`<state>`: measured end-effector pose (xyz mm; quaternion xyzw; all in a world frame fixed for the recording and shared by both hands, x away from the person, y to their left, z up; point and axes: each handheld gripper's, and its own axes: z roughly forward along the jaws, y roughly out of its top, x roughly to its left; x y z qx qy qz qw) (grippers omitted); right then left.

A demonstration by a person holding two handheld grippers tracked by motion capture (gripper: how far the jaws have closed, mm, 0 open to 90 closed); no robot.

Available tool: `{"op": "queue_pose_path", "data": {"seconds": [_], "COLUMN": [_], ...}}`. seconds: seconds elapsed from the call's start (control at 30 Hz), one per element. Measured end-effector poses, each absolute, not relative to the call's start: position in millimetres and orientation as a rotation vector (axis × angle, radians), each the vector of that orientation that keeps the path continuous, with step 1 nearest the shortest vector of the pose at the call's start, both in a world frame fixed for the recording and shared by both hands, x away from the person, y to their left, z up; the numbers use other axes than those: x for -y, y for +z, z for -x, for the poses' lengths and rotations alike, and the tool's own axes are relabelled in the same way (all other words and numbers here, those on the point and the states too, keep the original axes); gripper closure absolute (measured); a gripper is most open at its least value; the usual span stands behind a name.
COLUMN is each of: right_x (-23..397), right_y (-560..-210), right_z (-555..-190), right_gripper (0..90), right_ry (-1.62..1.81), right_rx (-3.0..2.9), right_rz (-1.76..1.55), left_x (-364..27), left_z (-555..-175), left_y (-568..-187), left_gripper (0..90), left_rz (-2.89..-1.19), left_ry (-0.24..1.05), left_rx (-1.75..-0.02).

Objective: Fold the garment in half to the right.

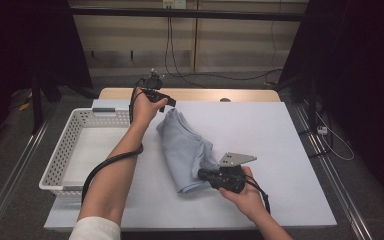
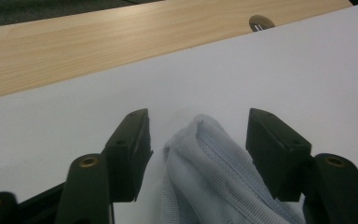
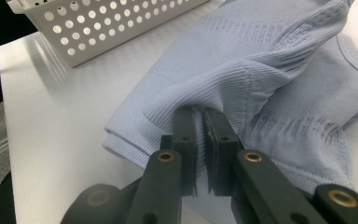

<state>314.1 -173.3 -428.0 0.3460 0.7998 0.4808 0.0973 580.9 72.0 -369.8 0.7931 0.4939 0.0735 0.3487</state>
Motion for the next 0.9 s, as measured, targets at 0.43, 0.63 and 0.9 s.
{"op": "queue_pose_path", "data": {"seconds": [0.43, 0.63, 0.9], "right_x": [177, 179, 183], "right_y": [-432, -434, -435], "right_z": [-313, -313, -313], "right_gripper": [84.9, 84.7, 84.3], "right_ry": [1.389, 1.392, 1.368], "right_rx": [-2.378, -2.38, -2.389], "right_rz": [-1.051, -1.071, -1.08], "left_x": [-80, -85, -90], "left_z": [-574, -570, -565], "left_y": [-378, -380, -381], "left_gripper": [35.9, 34.6, 34.0], "left_rz": [-2.063, -2.068, -2.075], "left_ry": [0.18, 0.175, 0.176], "left_rx": [-1.291, -1.297, -1.291]}}
